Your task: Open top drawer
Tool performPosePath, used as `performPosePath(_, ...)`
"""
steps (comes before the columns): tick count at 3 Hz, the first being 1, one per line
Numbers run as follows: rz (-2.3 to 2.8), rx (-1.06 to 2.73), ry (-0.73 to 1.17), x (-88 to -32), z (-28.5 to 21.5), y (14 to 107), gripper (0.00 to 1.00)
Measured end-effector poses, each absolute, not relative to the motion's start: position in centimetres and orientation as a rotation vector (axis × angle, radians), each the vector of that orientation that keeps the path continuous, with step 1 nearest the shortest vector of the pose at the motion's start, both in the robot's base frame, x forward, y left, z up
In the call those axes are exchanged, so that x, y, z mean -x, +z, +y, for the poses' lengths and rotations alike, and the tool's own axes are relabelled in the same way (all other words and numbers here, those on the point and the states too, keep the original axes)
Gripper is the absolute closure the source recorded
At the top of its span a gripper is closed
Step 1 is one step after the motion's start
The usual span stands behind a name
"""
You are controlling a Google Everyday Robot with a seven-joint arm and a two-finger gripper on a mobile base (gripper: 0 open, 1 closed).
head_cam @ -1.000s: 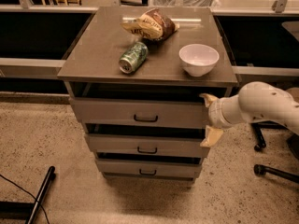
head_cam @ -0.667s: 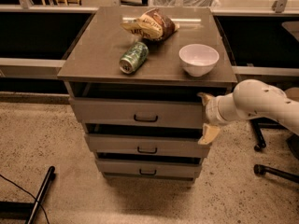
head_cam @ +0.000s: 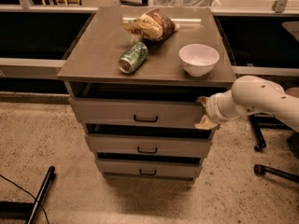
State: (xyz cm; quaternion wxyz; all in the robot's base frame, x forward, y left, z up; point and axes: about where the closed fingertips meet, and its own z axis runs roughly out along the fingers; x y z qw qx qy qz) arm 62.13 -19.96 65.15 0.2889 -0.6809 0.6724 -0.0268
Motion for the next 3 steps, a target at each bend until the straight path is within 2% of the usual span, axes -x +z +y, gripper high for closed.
performPosePath(1, 1.802, 1.827, -0.064, -62.04, -20.1, 64.99, 0.5)
performPosePath(2, 1.801, 1.827, -0.062, -62.0, -20.1, 65.55, 0.41)
performPosePath(3, 1.801, 1.827, -0.062, -62.0, -20.1, 65.86, 0.22)
